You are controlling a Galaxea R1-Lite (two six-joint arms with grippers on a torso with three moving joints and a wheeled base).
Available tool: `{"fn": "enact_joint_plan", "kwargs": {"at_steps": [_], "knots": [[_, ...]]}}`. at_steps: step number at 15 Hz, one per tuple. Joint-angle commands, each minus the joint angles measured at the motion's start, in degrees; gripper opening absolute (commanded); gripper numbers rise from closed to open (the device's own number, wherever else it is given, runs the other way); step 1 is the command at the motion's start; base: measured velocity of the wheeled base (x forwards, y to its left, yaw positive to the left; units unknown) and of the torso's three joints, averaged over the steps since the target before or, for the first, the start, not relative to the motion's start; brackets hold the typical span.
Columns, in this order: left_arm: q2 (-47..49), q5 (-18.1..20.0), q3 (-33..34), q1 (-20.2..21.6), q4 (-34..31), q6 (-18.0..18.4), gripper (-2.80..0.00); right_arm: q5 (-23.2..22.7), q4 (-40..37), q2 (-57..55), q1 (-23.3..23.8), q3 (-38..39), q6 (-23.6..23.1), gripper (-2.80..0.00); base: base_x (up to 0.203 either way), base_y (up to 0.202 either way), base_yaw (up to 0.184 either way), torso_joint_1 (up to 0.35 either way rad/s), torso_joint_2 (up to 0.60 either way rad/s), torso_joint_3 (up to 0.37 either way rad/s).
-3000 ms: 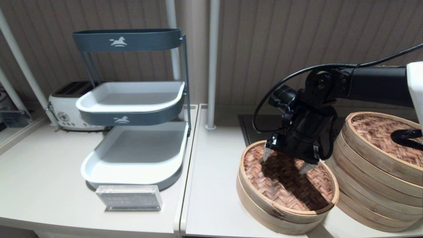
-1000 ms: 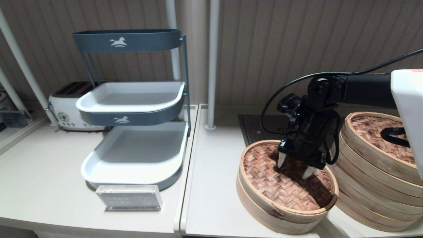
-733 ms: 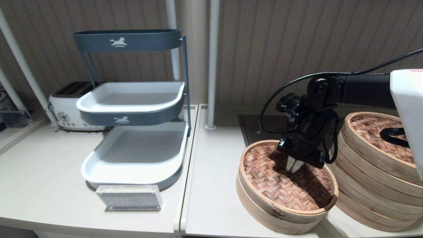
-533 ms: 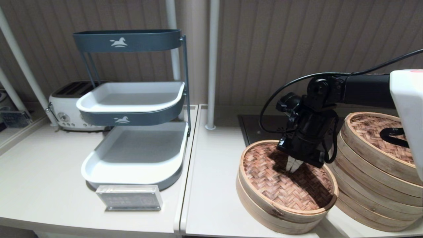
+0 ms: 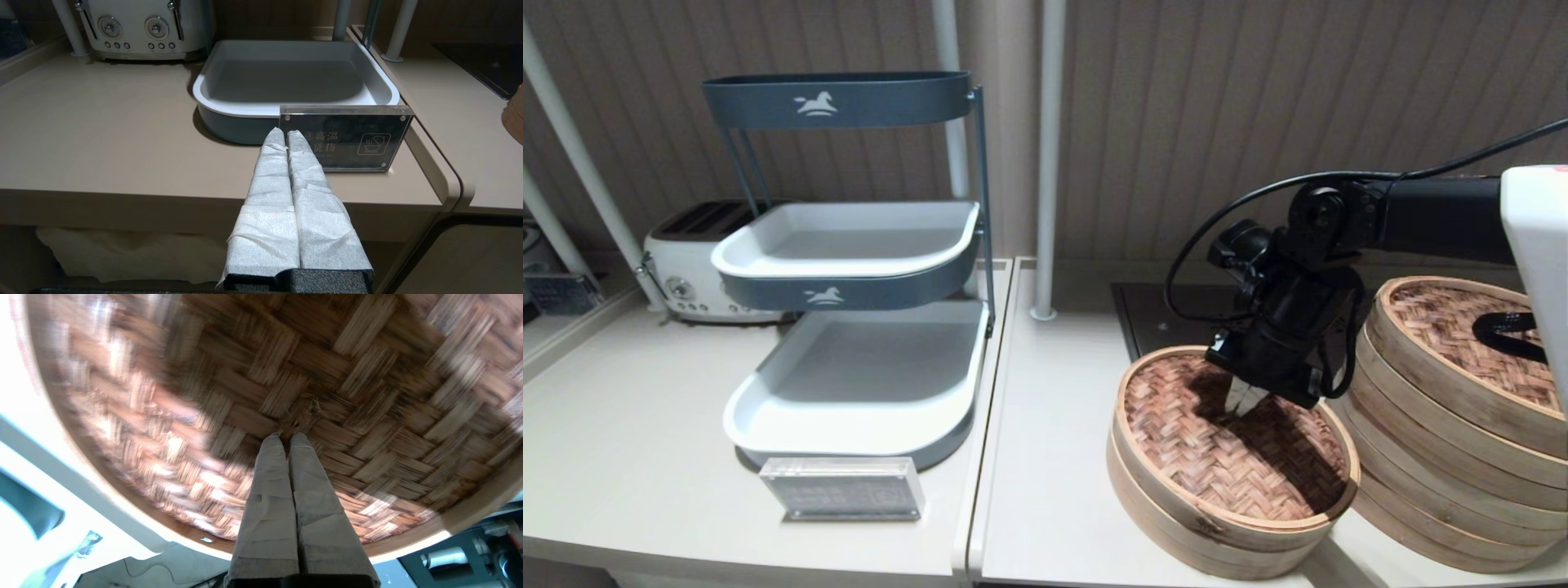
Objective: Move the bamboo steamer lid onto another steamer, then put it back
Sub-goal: Pick up the steamer
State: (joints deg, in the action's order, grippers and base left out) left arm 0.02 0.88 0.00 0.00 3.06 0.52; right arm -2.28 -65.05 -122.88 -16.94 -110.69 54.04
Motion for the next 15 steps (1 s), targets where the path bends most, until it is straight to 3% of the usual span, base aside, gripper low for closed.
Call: {"fn": "enact_joint_plan", "kwargs": {"at_steps": [1,13,14,15], "knots": [[-0.02,0.0,1.58,0.0,0.07,0.01,-2.8,-0.01,-0.12,1.87,0.14,-0.05,-0.44,-2.8,0.0,0.0,0.0,0.0,0.0,0.0],[-0.02,0.0,1.58,0.0,0.06,0.01,-2.8,0.17,0.48,1.01,-0.22,0.03,-1.11,-2.8,0.0,0.0,0.0,0.0,0.0,0.0],[-0.02,0.0,1.58,0.0,0.02,0.01,-2.8,0.17,0.49,1.11,-0.28,0.03,-1.22,-2.19,0.0,0.0,0.0,0.0,0.0,0.0],[-0.02,0.0,1.58,0.0,0.02,0.01,-2.8,0.17,0.45,1.16,-0.28,0.03,-1.22,0.0,0.0,0.0,0.0,0.0,0.0,0.0]]}}
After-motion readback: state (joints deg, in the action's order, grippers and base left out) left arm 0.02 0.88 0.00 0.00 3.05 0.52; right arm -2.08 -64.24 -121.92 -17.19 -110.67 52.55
